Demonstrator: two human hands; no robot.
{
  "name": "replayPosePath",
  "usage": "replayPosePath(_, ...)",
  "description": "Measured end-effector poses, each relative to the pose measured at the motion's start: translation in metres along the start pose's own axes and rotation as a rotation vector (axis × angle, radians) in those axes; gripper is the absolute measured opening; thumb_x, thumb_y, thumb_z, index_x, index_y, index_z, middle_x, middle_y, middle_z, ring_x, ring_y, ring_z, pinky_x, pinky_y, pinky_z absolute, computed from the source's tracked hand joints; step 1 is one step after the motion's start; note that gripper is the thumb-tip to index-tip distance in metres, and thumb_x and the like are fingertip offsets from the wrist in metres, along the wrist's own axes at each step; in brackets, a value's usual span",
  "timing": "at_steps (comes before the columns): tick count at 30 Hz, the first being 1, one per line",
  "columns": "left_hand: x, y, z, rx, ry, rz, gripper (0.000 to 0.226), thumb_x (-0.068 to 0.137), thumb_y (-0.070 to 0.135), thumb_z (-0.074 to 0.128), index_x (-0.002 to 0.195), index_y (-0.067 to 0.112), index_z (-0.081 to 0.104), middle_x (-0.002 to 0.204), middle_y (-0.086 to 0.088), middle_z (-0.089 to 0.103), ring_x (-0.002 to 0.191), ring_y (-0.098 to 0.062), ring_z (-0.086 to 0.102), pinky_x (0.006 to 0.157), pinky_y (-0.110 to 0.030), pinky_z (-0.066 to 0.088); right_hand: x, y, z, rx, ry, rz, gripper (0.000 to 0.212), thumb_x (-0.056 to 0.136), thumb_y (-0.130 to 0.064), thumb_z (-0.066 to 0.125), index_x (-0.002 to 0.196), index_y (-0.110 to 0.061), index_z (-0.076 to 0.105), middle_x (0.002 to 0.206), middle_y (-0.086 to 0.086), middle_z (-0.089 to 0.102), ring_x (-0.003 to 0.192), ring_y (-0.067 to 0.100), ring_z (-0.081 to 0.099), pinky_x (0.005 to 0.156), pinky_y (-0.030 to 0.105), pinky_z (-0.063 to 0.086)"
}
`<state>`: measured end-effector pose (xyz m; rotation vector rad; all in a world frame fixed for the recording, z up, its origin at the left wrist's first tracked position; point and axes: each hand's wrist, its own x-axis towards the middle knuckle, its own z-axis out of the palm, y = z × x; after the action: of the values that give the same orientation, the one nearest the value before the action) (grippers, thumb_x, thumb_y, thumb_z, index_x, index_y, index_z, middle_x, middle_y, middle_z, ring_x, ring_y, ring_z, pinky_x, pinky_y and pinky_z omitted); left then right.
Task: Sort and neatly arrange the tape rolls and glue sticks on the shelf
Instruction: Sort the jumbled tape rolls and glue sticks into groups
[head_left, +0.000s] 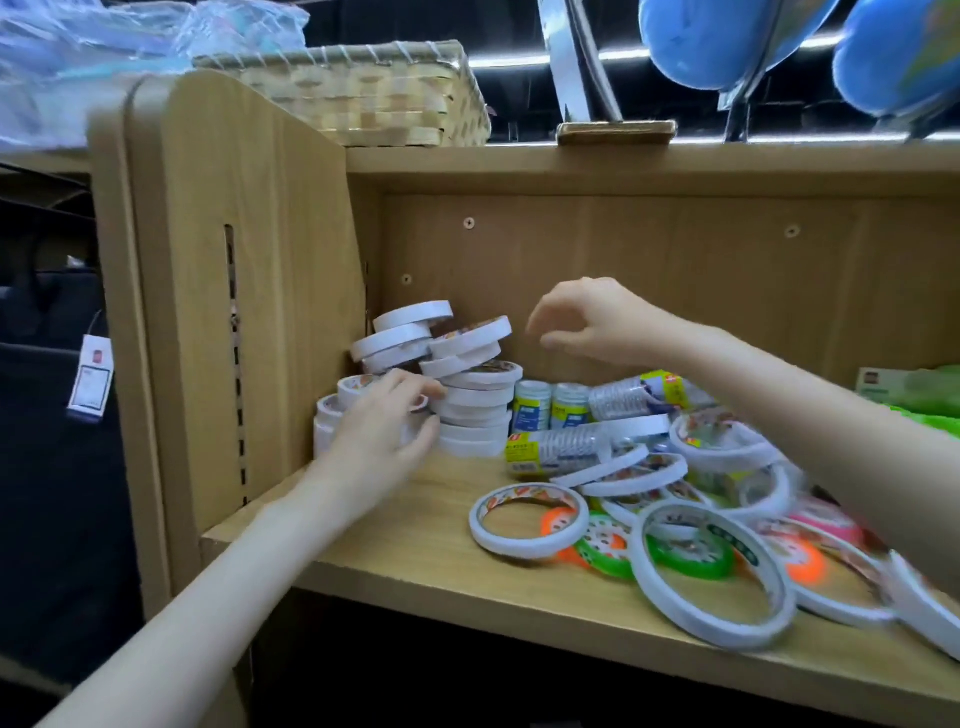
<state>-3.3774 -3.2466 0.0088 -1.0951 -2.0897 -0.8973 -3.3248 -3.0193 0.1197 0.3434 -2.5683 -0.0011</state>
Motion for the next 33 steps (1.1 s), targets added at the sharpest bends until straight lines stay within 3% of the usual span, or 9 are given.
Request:
replayPosePath(4,-0.01,0.034,0.017,-0.203,-0.412,0.052,0.041,0.08,0.062,0.052,0.109,0.033,0.053,0.114,0.009,0.055,0.106,0.003,0.049,0.093,-0.015,0.037,-0.07,0.011,-0.033,0.064,-0.309,0.07,0.012,0.085,-0.025,0.065,0.097,-0.03,0.067,0.088,-0.025,0.062,0.083,-0.01,0.057,0.074,0.008,0.041)
replayPosePath(7,-0.017,0.049,0.03,-0.198,-0.591,0.119,0.032,0.078,0.054,0.064,0.101,0.033,0.057,0.107,0.011,0.058,0.099,0.007,0.05,0.084,-0.007,0.036,-0.104,0.018,-0.032,0.039,-0.445,0.099,0.017,0.084,-0.023,0.067,0.1,-0.029,0.067,0.09,-0.023,0.061,0.086,-0.006,0.058,0.08,0.017,0.046)
replayPosePath(10,-0.017,0.052,0.035,-0.176,-0.596,0.116,0.023,0.078,0.043,0.07,0.095,0.035,0.057,0.106,0.006,0.058,0.098,-0.001,0.054,0.085,-0.014,0.04,-0.119,0.022,-0.016,0.018,-0.511,0.132,0.035,0.088,-0.025,0.062,0.122,-0.03,0.054,0.112,-0.02,0.054,0.106,0.002,0.052,0.092,0.025,0.044)
replayPosePath(13,-0.015,0.055,0.029,-0.102,-0.588,0.104,0.018,0.085,0.029,0.066,0.102,0.026,0.062,0.107,0.004,0.059,0.092,-0.002,0.053,0.077,-0.007,0.037,-0.119,0.024,-0.001,-0.01,-0.538,0.09,0.042,0.09,-0.021,0.055,0.13,-0.031,0.045,0.128,-0.011,0.048,0.117,0.011,0.047,0.099,0.031,0.038)
replayPosePath(18,-0.016,0.051,0.018,0.128,-0.484,0.046,0.026,0.092,0.027,0.055,0.117,0.023,0.063,0.109,0.007,0.064,0.094,-0.007,0.056,0.069,-0.011,0.036,-0.102,0.02,0.011,-0.124,-0.465,-0.018,0.033,0.089,-0.009,0.053,0.121,-0.015,0.056,0.111,-0.001,0.046,0.098,0.014,0.043,0.079,0.02,0.029)
replayPosePath(20,-0.016,0.051,0.017,0.161,-0.332,-0.019,0.014,0.093,0.025,0.053,0.1,0.02,0.065,0.092,-0.001,0.066,0.091,-0.02,0.059,0.064,-0.024,0.032,-0.093,0.019,0.009,-0.143,-0.396,-0.023,0.027,0.088,-0.007,0.054,0.115,-0.01,0.058,0.105,-0.002,0.046,0.1,0.017,0.044,0.077,0.02,0.03)
replayPosePath(23,-0.021,0.068,0.018,0.033,-0.148,-0.07,0.013,0.093,0.021,0.052,0.08,0.019,0.049,0.071,-0.001,0.052,0.078,-0.025,0.053,0.06,-0.03,0.026,-0.077,0.02,0.005,-0.202,-0.273,0.002,0.019,0.088,-0.01,0.056,0.106,-0.003,0.059,0.105,0.008,0.056,0.101,0.023,0.049,0.076,0.026,0.03)
replayPosePath(28,-0.023,0.109,0.033,-0.086,-0.135,-0.019,0.027,0.086,0.045,0.056,0.072,0.026,0.042,0.068,0.012,0.04,0.073,-0.011,0.043,0.069,-0.028,0.028,-0.06,0.025,-0.006,-0.17,-0.037,0.06,0.008,0.089,-0.005,0.049,0.095,0.001,0.053,0.098,0.017,0.056,0.095,0.032,0.051,0.076,0.036,0.033)
replayPosePath(33,-0.013,0.128,0.059,0.212,-0.269,-0.021,0.052,0.076,0.067,0.053,0.096,0.02,0.041,0.092,0.007,0.044,0.094,-0.016,0.042,0.086,-0.033,0.027,-0.07,0.039,-0.043,-0.134,0.239,0.194,0.012,0.088,-0.004,0.046,0.096,-0.005,0.055,0.086,0.019,0.06,0.085,0.034,0.055,0.071,0.037,0.043)
